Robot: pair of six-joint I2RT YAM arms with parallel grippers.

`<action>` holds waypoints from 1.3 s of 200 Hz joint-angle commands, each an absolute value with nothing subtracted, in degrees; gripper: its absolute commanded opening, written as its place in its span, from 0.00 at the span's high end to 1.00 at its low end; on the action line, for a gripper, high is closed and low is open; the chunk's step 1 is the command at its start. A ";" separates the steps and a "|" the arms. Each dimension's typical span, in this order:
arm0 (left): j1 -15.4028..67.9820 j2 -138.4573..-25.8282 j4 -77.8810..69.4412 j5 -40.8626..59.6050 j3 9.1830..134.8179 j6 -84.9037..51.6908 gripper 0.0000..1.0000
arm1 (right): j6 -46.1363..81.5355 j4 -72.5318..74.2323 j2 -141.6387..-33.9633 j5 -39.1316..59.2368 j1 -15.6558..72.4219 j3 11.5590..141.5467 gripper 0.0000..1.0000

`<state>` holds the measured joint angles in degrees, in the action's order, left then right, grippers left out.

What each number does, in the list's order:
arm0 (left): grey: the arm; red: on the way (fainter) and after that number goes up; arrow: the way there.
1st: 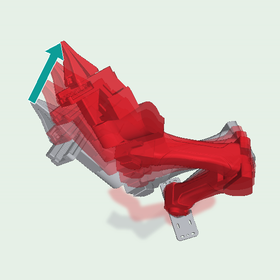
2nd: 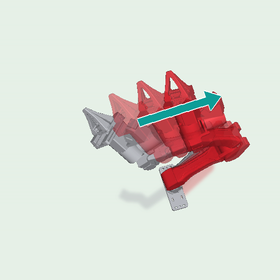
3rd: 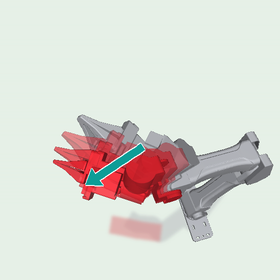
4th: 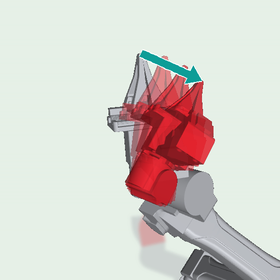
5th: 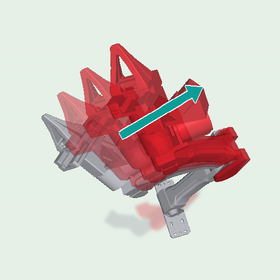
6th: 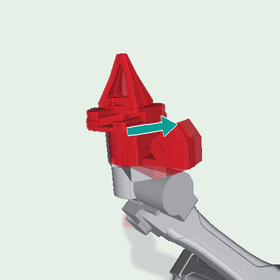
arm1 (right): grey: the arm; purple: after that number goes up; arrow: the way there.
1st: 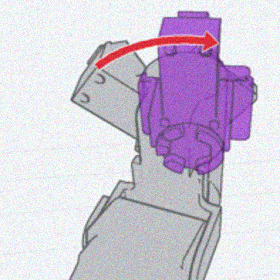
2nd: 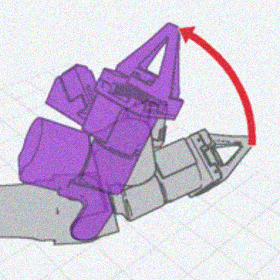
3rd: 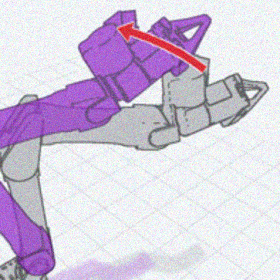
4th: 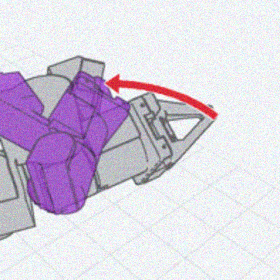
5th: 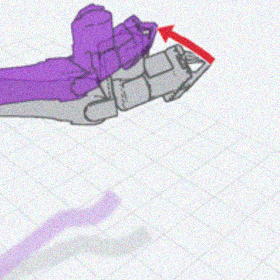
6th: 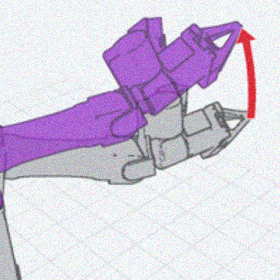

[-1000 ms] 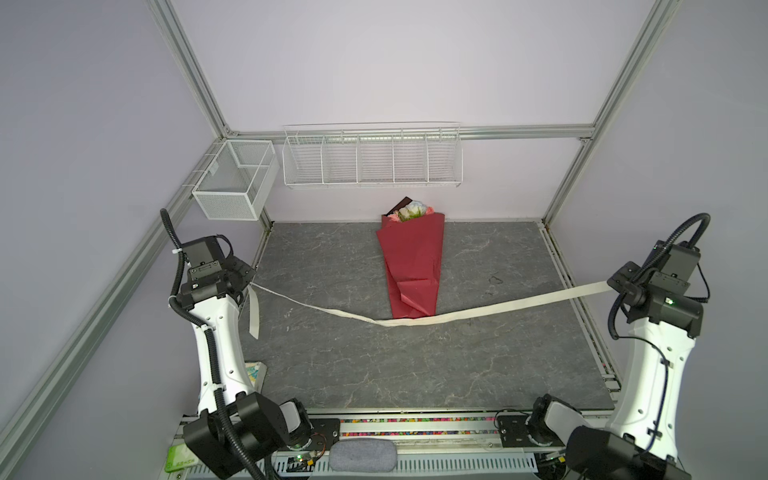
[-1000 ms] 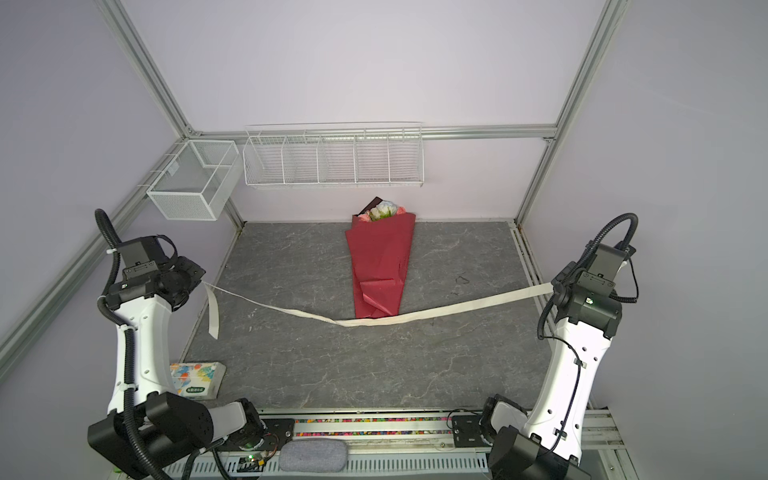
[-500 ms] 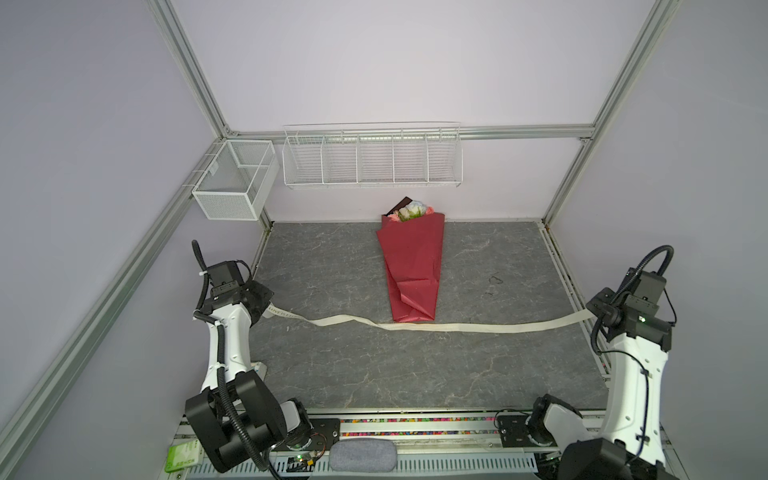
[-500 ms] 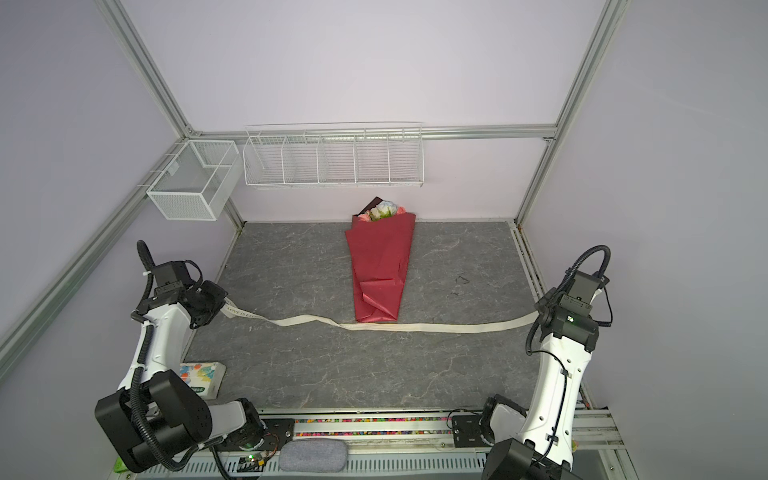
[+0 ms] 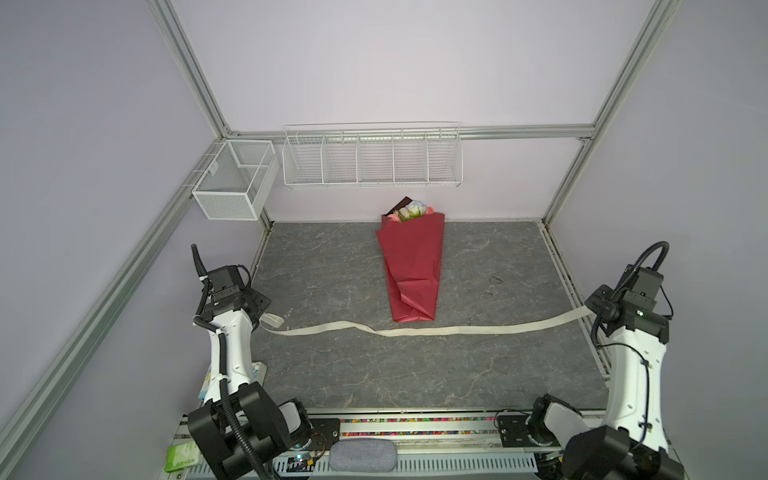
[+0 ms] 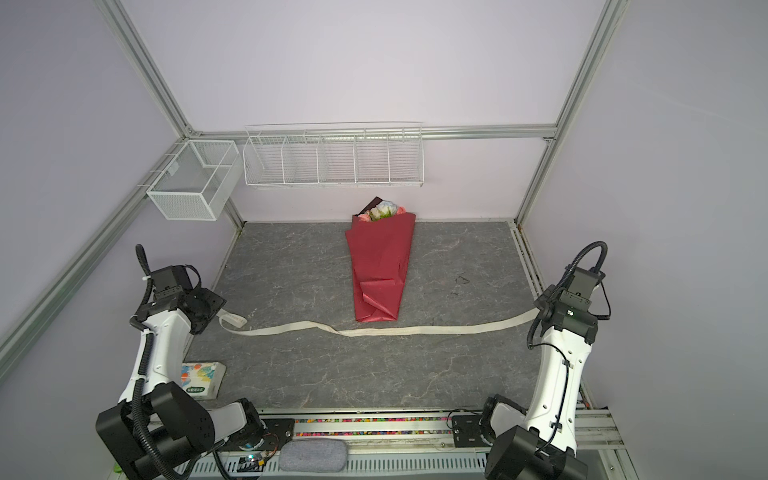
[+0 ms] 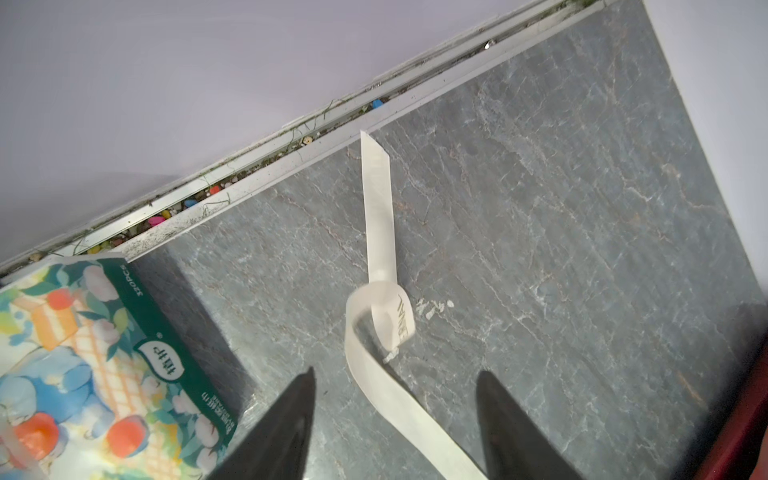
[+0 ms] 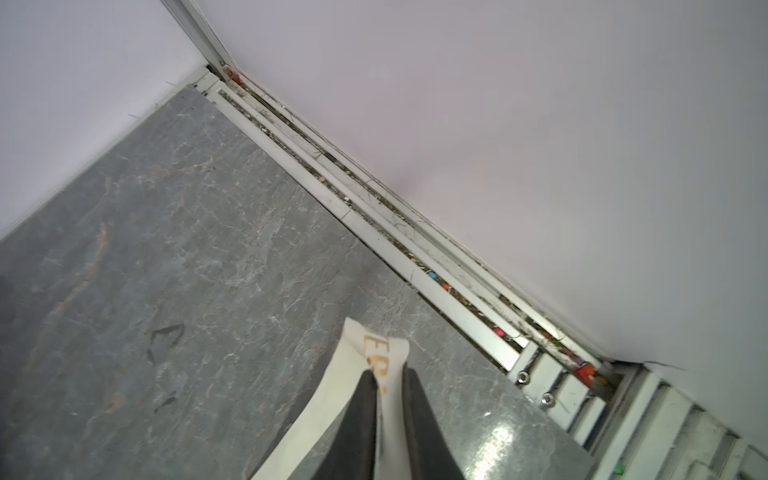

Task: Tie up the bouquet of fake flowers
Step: 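Release the ribbon and move both grippers to the cone's sides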

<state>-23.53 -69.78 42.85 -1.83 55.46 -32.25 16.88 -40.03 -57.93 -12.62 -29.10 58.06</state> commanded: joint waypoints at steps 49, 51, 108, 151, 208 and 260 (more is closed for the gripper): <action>-23.82 -63.38 44.23 10.14 56.36 -28.35 0.04 | 17.90 -44.19 -56.79 2.59 -28.87 63.11 0.40; -23.80 -63.13 43.75 11.67 56.04 -28.69 0.05 | 17.96 -44.20 -56.87 3.36 -28.85 63.06 0.39; -12.34 -60.67 33.38 26.31 47.11 -33.38 0.13 | 21.98 -44.21 -62.08 12.18 -12.79 56.78 0.31; -9.32 -60.24 31.88 28.18 42.63 -33.99 0.13 | 27.69 -41.47 -63.45 4.07 -8.92 44.27 0.31; -1.90 -66.76 23.57 35.62 42.38 -34.71 0.15 | 30.43 -28.16 -67.02 21.63 -6.94 40.08 0.34; 10.38 -87.53 12.42 37.21 54.40 -38.91 0.06 | 35.50 -11.41 -77.25 28.38 1.80 45.30 0.30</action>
<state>6.83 -79.92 18.55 36.18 46.28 -37.91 31.48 -24.40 -73.34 22.55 -1.83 42.28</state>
